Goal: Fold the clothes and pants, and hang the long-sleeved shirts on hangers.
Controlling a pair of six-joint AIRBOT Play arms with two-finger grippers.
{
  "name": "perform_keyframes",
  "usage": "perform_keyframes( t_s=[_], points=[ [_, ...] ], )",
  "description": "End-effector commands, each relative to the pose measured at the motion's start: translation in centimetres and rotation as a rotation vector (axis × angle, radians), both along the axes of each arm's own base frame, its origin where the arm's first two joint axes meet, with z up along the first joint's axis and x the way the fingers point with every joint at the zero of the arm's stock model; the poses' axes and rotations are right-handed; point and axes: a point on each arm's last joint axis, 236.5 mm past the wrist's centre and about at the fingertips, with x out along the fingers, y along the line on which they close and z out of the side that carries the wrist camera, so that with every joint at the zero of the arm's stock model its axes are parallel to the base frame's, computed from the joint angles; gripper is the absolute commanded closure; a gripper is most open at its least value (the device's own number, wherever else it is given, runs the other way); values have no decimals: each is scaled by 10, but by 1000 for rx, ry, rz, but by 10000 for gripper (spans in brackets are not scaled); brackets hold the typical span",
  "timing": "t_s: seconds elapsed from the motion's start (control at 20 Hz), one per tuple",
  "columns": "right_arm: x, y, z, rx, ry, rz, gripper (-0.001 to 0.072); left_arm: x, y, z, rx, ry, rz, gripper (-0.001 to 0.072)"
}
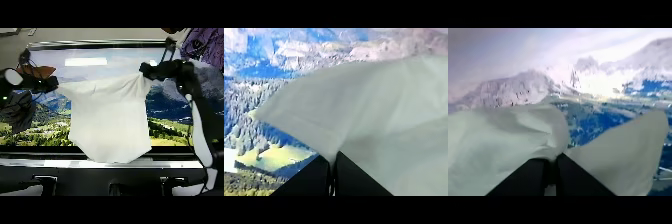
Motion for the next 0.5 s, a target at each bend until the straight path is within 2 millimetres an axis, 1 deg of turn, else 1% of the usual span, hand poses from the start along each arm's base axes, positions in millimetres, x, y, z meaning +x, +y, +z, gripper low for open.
perform_keyframes(
  t_s=[0.0, 0.05, 0.1, 0.15, 0.2, 0.25, 0.3, 0.35, 0.4, 0.45],
  points=[
    [-14, 28, -81, 133, 244, 4, 555, 7, -14, -81, -74, 146, 23, 693],
    [-20, 26, -79, 120, 256, 25, 474, 7, -17, -88, -90, 163, 26, 693],
    [-25, 20, -71, 101, 252, 58, 357, 7, -18, -90, -93, 169, 26, 693],
    [-32, 9, -56, 64, 234, 111, 254, 7, -16, -89, -91, 166, 26, 693],
    [-41, -7, -39, 19, 213, 171, 224, 7, -14, -86, -92, 162, 30, 693],
    [-55, -25, -26, -31, 211, 232, 224, 8, -10, -82, -93, 155, 36, 693],
    [-74, -49, -16, -78, 239, 273, 224, 8, -6, -77, -94, 147, 43, 693],
    [-94, -69, -10, -102, 273, 311, 224, 8, -4, -73, -95, 141, 46, 693],
    [-109, -87, -6, -68, 299, 287, 224, 6, -1, -69, -96, 139, 51, 693],
    [-124, -101, -4, -6, 310, 245, 224, 4, 0, -67, -96, 145, 49, 693]
  ],
)
